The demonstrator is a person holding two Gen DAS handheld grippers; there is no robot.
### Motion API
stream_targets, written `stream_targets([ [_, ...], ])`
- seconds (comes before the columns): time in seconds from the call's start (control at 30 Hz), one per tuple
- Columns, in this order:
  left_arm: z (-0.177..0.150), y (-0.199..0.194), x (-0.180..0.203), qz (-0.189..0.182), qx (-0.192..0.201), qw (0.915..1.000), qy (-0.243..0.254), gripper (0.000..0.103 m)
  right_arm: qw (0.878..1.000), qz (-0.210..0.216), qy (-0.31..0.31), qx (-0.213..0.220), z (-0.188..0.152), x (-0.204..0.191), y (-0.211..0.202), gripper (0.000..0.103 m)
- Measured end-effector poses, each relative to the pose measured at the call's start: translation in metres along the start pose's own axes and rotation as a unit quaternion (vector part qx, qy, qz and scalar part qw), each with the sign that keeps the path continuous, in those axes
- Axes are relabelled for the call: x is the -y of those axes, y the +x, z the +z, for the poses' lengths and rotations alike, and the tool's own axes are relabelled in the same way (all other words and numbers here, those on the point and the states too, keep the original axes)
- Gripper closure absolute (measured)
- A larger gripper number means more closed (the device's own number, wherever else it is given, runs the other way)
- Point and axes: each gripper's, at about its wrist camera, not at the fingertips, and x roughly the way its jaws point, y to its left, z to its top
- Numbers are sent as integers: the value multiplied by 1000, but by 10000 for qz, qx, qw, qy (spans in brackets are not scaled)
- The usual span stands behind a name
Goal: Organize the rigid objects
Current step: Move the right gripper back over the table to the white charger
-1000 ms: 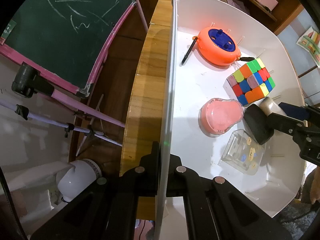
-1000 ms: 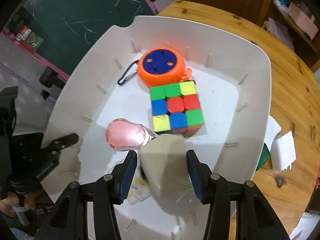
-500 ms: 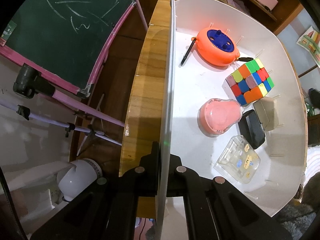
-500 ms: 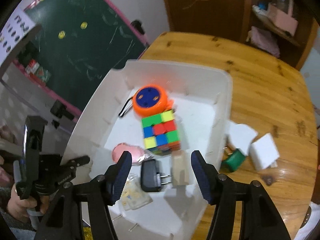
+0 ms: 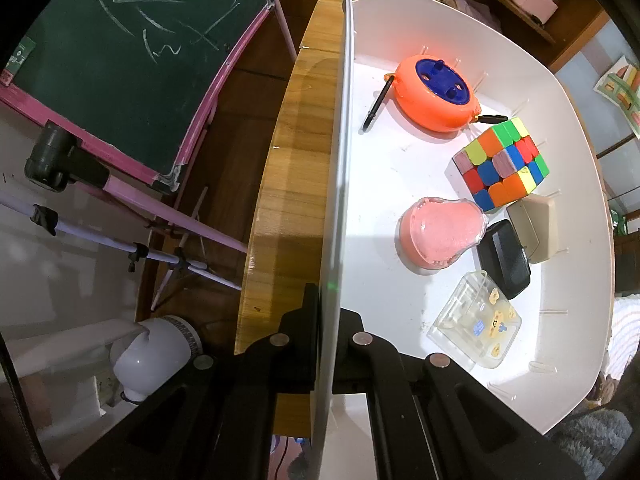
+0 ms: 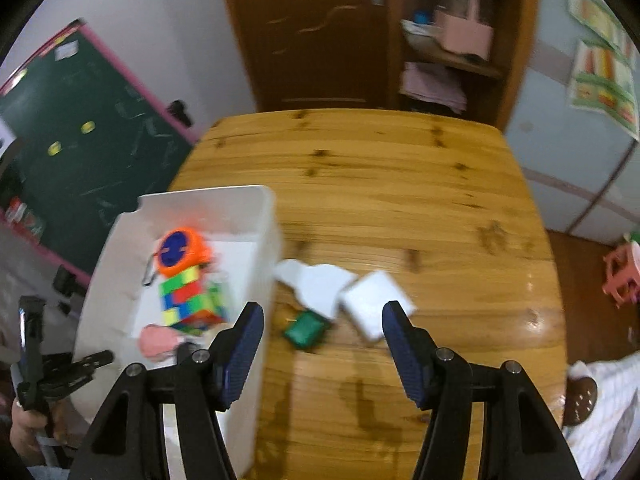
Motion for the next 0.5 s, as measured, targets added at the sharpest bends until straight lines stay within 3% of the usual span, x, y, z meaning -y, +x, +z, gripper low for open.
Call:
stream_targets([
  [0.23,1,0,-1,-36,-28,10000,-14,101,9996,-104,258,-4,-1,36,0,41],
  [0.5,2,2,-2,-36,-60,10000,-23,101,9990,-240,-323,-219,-22,35,23,40],
])
